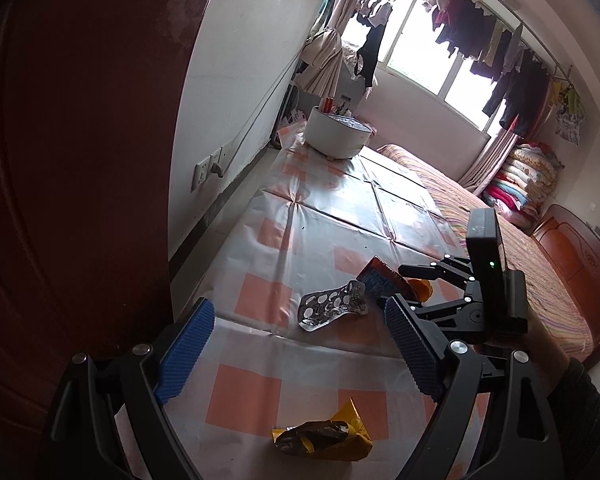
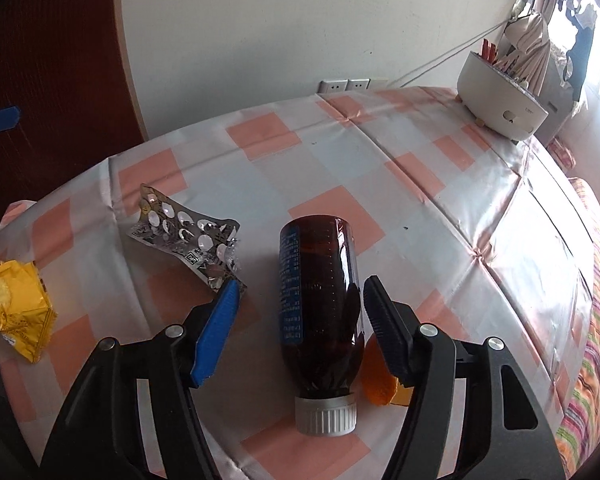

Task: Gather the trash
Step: 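Grasp the brown bottle with white cap with the right tool, then grasp the yellow snack wrapper with the left tool while the right tool lifts the bottle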

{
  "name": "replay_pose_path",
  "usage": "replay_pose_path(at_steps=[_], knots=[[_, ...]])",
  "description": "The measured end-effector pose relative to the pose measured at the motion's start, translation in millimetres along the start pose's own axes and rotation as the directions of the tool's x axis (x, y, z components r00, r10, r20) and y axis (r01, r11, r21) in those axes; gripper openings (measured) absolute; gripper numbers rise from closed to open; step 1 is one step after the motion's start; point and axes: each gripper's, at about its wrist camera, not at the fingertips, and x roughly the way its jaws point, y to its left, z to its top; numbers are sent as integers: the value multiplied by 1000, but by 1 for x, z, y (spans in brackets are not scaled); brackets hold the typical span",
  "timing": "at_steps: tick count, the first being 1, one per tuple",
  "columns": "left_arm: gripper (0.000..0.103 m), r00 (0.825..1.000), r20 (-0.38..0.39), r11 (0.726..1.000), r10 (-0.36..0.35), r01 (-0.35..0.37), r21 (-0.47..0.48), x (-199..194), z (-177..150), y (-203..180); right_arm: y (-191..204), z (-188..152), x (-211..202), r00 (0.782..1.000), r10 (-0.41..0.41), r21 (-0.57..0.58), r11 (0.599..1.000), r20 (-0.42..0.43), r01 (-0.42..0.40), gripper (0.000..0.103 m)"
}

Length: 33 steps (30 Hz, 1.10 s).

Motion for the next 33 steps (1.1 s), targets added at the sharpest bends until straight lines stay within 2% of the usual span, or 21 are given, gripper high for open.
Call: replay_pose_path(at_steps=[3, 4, 6, 9, 14, 15, 19, 22, 25, 28, 33], knots=[[85, 1000, -11, 1000, -21, 22, 19, -2, -1, -2, 0, 0, 16, 998, 8, 15, 1000, -57, -8, 55], [85, 999, -13, 999, -30, 30, 20, -4, -2, -2, -1, 0, 20, 997, 3, 25, 1000, -72, -1, 46], [85, 999, -18, 999, -42, 43, 31, -6, -3, -2, -3, -3, 21, 997, 17, 65, 998, -77, -12, 45], [85, 998, -24, 996, -57, 59, 62, -11, -7, -3, -3, -12, 11, 999, 36, 110, 993, -32, -32, 44], [85, 996, -33, 982, -82, 86, 167, -20, -19, -10, 8, -40, -40, 993, 44, 178, 982, 109, -64, 43], [85, 995, -45, 978, -89, 96, 186, -20, -22, -11, 16, -52, -61, 984, 66, 198, 975, 166, -99, 43], [85, 988, -107, 963, -115, 137, 233, -14, -36, -18, 43, -88, -112, 950, 94, 255, 951, 296, -174, 42], [85, 984, -155, 961, -87, 123, 247, -3, -46, -22, 59, -102, -136, 934, 95, 260, 946, 343, -192, 42], [85, 981, -186, 958, -58, 107, 266, 6, -54, -27, 72, -117, -159, 909, 95, 274, 936, 406, -220, 42], [85, 969, -246, 950, -31, 106, 295, 19, -63, -36, 73, -126, -168, 896, 90, 290, 928, 436, -234, 42], [85, 960, -280, 937, 1, 97, 336, 32, -70, -46, 67, -136, -178, 873, 89, 315, 911, 479, -266, 42]])
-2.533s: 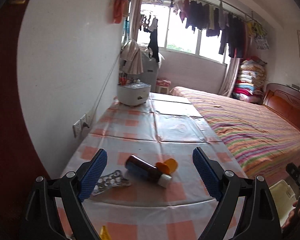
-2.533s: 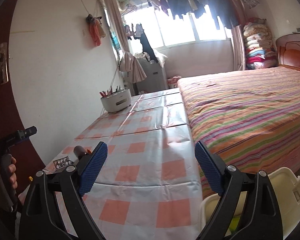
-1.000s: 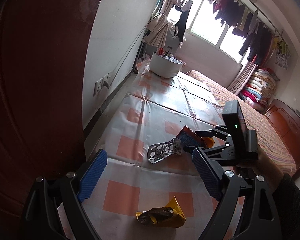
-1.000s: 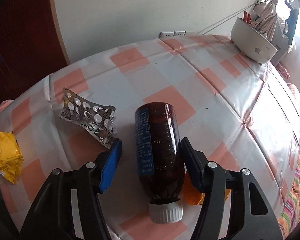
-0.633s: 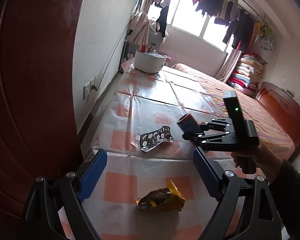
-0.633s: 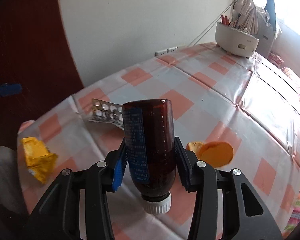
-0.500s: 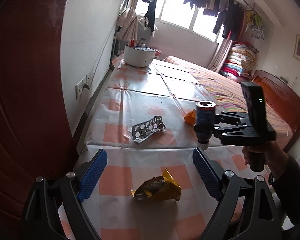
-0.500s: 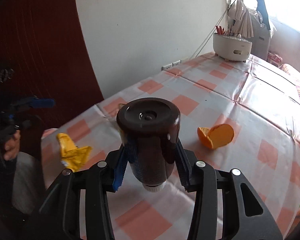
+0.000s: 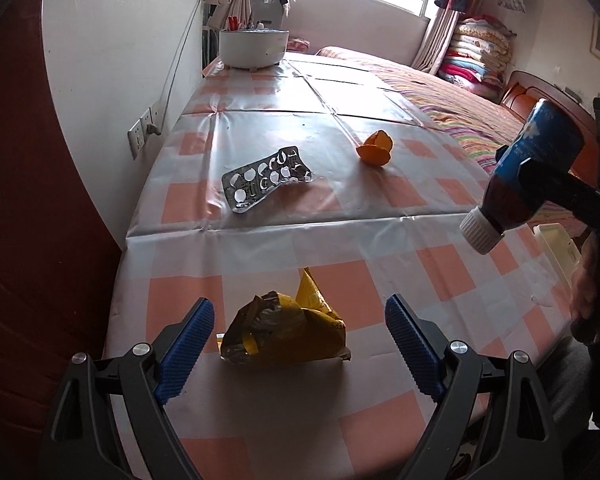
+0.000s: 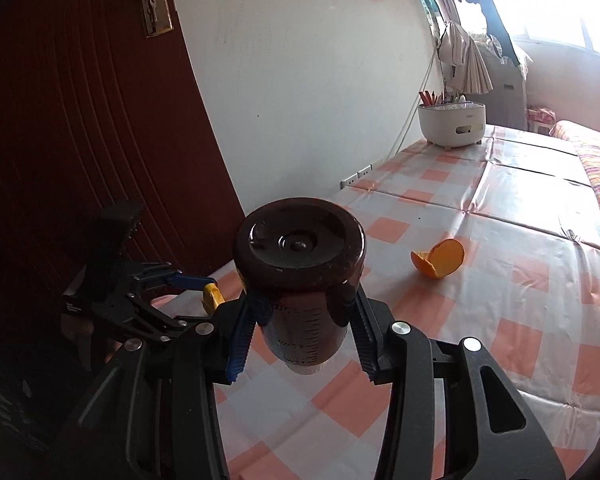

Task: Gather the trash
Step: 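Grasp the yellow snack wrapper with the left tool while the right tool lifts the bottle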

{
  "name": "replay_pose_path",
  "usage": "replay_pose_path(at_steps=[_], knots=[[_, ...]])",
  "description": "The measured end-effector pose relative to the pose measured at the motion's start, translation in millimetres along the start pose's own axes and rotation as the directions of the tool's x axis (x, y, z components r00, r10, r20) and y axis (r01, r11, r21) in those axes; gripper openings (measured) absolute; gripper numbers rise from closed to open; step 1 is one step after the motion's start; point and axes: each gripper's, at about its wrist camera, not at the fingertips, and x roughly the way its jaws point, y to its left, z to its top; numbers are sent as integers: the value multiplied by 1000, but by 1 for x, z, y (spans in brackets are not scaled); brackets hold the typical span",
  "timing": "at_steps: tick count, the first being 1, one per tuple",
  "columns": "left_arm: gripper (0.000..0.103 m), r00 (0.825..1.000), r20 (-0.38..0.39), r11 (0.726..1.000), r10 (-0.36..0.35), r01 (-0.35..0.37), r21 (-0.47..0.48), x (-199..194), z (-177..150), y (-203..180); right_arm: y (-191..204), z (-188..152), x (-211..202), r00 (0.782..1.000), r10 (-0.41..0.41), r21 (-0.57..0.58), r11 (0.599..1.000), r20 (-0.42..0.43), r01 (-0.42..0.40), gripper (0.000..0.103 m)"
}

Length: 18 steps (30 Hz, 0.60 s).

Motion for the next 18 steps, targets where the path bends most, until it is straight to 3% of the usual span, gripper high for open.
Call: replay_pose_path(at_steps=[5, 7, 8, 13, 15, 18], knots=[[84, 998, -65, 998, 17, -20, -53, 20, 0, 3, -6, -1, -12, 999, -2, 22, 1000, 33, 1, 42], [74, 997, -78, 997, 27, -32, -64, 26, -2, 2, -11, -2, -15, 999, -7, 34, 999, 44, 6, 42], [63, 996, -87, 998, 25, -30, -61, 28, -2, 1, -12, -2, -17, 999, -8, 39, 999, 49, 6, 42], [51, 998, -49, 998, 30, -32, -57, 26, 2, -8, -24, -3, -28, 997, -22, 71, 997, 77, 17, 42], [38, 999, -29, 998, 26, -27, -55, 24, 4, -13, -26, -3, -35, 995, -40, 77, 996, 90, 33, 42], [33, 1000, -26, 999, 17, -18, -47, 26, 8, -24, -31, -4, -43, 993, -52, 89, 995, 104, 43, 42]])
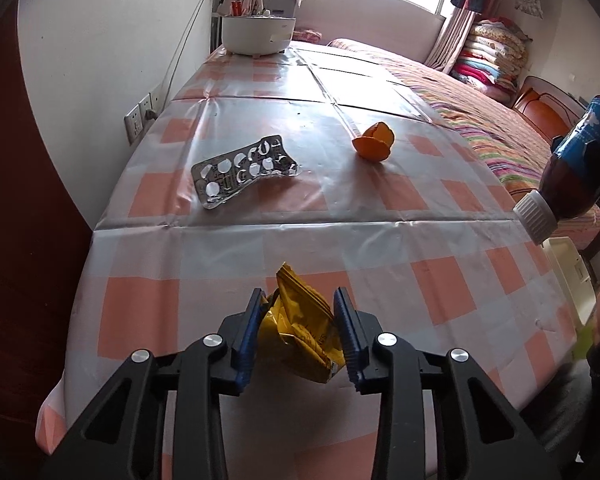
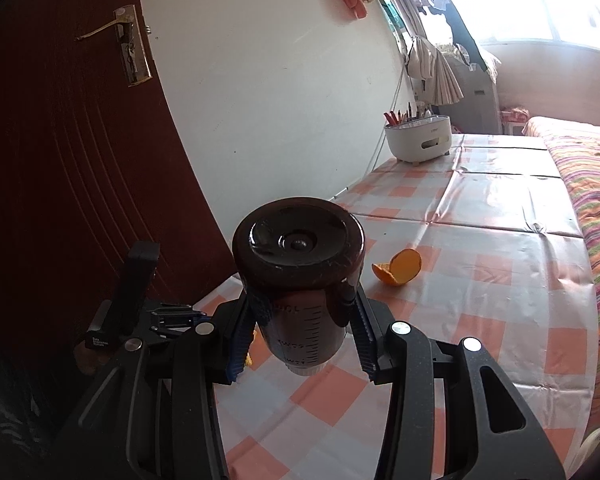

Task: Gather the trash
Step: 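Grasp the yellow snack wrapper with the left tool while the right tool lifts the bottle, then carry the bottle and wrapper over the bin and open both tools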

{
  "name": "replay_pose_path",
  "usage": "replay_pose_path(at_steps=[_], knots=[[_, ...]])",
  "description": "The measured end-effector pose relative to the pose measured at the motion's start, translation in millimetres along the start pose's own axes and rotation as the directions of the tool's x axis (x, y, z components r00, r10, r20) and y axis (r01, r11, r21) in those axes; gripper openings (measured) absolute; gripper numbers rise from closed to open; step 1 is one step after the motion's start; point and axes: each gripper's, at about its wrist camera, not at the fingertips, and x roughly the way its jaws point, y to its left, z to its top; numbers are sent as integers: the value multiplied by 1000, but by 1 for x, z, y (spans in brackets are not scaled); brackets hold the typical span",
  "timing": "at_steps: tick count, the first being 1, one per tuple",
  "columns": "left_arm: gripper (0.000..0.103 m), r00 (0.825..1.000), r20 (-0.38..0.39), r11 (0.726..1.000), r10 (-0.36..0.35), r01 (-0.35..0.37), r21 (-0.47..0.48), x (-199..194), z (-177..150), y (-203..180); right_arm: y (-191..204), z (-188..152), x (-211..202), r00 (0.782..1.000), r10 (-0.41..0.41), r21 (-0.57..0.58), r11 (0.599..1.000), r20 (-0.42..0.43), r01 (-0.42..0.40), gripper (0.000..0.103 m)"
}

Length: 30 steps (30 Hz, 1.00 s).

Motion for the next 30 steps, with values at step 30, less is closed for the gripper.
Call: replay_pose_path(at_steps=[30], knots=[[22, 954, 92, 921, -285, 245, 302, -14, 36, -222, -98, -45, -152, 888, -432, 151, 899, 157, 411, 42]])
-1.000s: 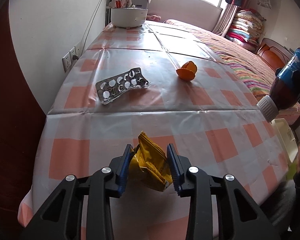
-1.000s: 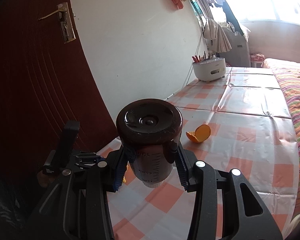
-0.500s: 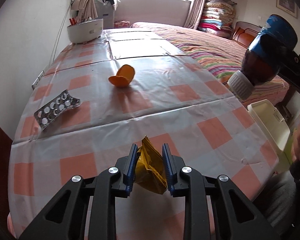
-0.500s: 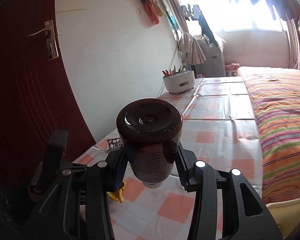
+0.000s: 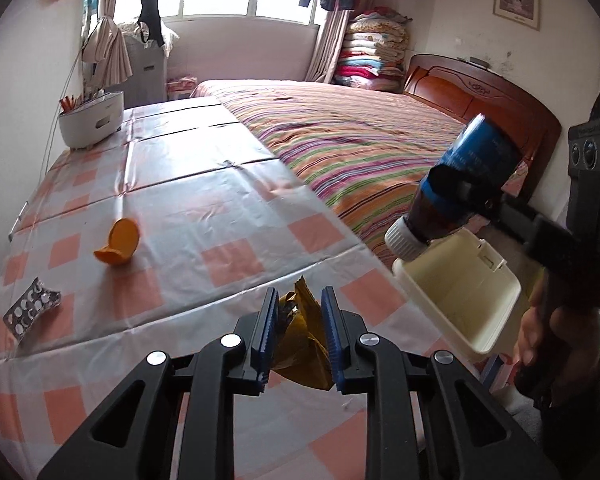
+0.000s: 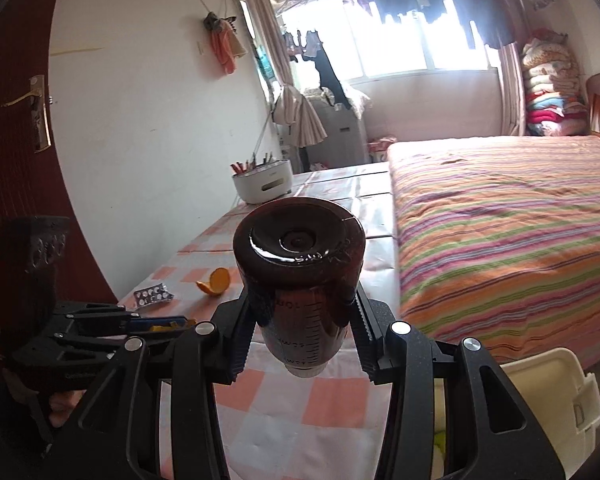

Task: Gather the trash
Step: 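Carry the bottle and wrapper over the bin and open both tools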

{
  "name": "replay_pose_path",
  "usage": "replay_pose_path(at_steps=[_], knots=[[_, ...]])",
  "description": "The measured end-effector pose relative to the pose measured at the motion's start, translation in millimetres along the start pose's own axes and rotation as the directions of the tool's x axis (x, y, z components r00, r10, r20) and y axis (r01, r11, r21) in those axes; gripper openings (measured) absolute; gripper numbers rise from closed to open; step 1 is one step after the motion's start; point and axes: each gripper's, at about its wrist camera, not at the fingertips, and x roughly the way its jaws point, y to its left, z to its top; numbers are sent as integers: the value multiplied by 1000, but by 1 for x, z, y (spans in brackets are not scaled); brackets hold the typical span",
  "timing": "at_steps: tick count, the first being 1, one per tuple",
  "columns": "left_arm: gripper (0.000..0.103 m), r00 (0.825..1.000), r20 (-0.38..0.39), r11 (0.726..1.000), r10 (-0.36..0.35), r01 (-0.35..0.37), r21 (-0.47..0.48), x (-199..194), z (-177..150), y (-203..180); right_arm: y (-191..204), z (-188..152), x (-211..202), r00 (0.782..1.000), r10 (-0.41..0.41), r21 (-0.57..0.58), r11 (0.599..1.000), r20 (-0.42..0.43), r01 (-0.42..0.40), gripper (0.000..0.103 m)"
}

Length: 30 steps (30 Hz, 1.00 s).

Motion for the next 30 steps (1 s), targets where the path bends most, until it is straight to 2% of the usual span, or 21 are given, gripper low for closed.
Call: replay_pose_path(at_steps=[3, 7, 13, 14, 19, 30], knots=[[21, 998, 28, 998, -52, 52, 26, 4, 20, -26, -29, -6, -15, 996, -82, 36, 996, 17, 82, 42], [20, 993, 53, 992, -109, 105, 63, 8, 35, -54, -61, -13, -29, 990, -143, 122, 983, 20, 139, 42], [18, 987, 53, 986, -151, 147, 75, 22, 37, -76, -80, -26, -31, 974, -226, 161, 961, -20, 226, 42], [15, 987, 45, 985, -156, 152, 76, 25, 36, -79, -82, -28, -30, 972, -231, 166, 958, -32, 234, 42], [15, 988, 25, 986, -150, 148, 77, 33, 32, -80, -94, -37, -28, 964, -255, 188, 946, -75, 265, 42], [12, 991, 11, 988, -136, 135, 72, 37, 29, -79, -78, -29, -25, 961, -271, 177, 944, -62, 278, 42]])
